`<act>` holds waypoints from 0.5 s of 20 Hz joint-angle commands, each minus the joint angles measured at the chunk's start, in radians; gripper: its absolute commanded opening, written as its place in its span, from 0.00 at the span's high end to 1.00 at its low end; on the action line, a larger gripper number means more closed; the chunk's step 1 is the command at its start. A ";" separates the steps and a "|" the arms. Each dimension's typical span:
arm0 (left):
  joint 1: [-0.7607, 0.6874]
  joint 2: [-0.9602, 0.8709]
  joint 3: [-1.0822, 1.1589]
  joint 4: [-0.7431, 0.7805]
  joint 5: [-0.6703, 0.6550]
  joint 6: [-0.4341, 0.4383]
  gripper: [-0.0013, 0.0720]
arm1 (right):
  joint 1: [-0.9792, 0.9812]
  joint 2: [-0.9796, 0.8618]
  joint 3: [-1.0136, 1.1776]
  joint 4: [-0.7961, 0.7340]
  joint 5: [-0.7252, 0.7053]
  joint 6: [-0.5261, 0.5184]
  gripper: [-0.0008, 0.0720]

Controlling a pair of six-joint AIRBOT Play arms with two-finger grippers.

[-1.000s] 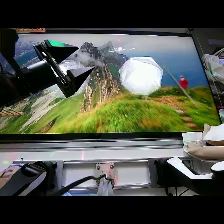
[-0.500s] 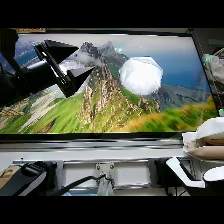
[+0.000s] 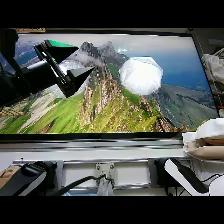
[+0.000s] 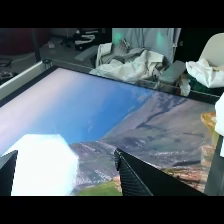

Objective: Fold the clothes and pants, and hang the long-sleeved shirts on hangers.

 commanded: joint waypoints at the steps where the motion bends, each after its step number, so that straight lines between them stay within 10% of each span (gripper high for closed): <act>1: 0.000 0.001 0.000 0.001 0.015 0.000 0.09 | 0.149 0.010 -0.143 -0.032 0.185 -0.063 0.44; 5: 0.000 0.012 0.000 0.147 0.085 -0.123 0.09 | 0.286 0.098 -0.362 -0.054 0.166 -0.184 0.44; 10: 0.000 0.089 0.001 0.713 0.091 -0.533 0.09 | 0.407 0.219 -0.617 -0.053 0.120 -0.304 0.44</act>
